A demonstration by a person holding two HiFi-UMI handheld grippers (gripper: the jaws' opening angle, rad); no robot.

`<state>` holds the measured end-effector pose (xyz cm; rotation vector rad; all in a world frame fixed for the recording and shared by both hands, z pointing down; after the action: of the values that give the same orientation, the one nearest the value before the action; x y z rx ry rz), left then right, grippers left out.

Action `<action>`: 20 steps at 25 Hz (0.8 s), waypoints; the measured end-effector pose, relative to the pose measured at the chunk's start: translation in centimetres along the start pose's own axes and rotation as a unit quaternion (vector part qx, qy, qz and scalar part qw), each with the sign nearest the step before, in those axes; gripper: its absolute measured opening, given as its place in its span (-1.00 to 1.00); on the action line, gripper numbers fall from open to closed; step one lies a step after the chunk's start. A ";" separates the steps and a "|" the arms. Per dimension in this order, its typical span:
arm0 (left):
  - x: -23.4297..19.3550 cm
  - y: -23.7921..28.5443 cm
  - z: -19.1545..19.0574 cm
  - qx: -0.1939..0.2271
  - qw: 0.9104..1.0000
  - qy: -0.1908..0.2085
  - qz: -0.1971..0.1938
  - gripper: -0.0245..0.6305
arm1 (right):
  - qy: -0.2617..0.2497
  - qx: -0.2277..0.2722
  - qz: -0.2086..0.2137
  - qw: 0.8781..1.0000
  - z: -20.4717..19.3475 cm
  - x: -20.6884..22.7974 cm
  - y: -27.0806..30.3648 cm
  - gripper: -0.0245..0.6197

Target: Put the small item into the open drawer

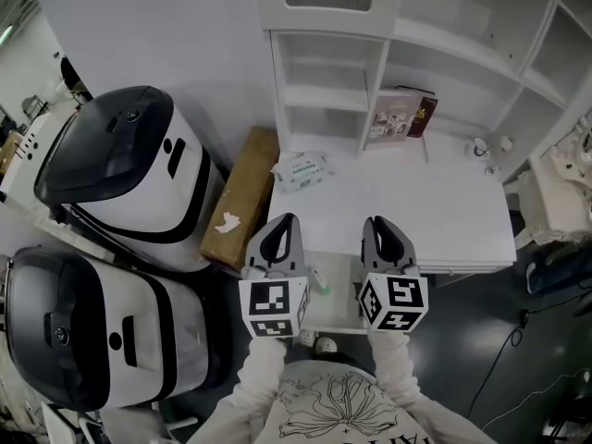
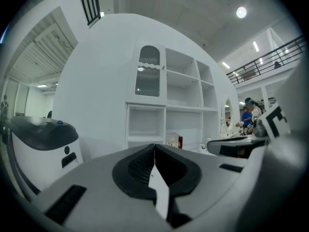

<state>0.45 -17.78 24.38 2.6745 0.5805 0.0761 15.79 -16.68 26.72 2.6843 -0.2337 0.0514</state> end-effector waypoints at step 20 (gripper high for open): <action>-0.4 -1.2 -0.4 0.004 1.000 -0.001 -0.004 -0.91 | -0.003 0.006 -0.005 1.000 -0.1 -1.2 -1.0 -0.80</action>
<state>-0.45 -16.77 24.25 2.6797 0.5926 0.0699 14.76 -15.54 26.26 2.6979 -0.2223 0.0424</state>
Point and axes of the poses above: the fingertips, and each gripper's own axes: y forward along the fingers, x to its right, z out of its top, the point moved 1 cm from there along -y, backward along the fingers, and after that the axes turned 15 degrees about -x, right-handed, at the moved point
